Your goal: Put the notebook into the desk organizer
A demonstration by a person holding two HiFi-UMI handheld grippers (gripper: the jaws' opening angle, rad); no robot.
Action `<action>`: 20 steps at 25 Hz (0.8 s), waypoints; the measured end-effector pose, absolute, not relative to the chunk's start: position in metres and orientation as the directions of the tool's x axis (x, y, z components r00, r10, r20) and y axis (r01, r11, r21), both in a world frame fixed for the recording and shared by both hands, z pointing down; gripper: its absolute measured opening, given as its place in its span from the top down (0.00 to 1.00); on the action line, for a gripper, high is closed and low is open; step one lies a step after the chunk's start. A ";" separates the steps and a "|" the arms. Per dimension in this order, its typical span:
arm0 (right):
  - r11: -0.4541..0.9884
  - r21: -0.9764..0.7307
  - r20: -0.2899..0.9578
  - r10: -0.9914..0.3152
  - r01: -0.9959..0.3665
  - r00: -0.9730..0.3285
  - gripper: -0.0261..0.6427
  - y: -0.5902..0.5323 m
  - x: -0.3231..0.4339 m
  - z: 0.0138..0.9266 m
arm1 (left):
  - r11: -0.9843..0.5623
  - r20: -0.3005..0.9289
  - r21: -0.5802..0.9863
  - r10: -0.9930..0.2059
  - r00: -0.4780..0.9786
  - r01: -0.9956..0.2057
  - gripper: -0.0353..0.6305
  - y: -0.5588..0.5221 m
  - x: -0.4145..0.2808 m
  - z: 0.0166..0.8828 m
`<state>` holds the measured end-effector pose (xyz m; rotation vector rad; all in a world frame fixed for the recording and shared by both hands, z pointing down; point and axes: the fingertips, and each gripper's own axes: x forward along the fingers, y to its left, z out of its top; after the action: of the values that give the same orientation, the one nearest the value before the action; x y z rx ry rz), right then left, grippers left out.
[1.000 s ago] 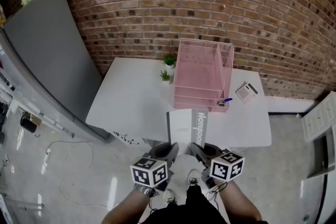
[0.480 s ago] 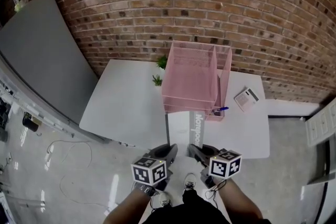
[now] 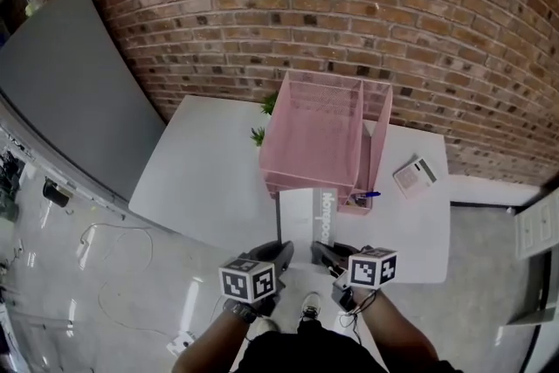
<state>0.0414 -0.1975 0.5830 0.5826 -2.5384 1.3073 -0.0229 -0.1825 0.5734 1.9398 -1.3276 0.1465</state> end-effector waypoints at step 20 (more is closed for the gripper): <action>0.311 -0.861 0.345 -0.223 -0.402 -0.912 0.94 -0.229 0.026 0.609 | -0.168 0.538 0.565 -0.667 0.515 -0.808 0.84 -0.222 -0.045 0.603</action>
<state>0.0259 -0.2294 0.6093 0.5800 -2.4084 1.6557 -0.0452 -0.2220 0.6029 1.9000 -1.2143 0.2070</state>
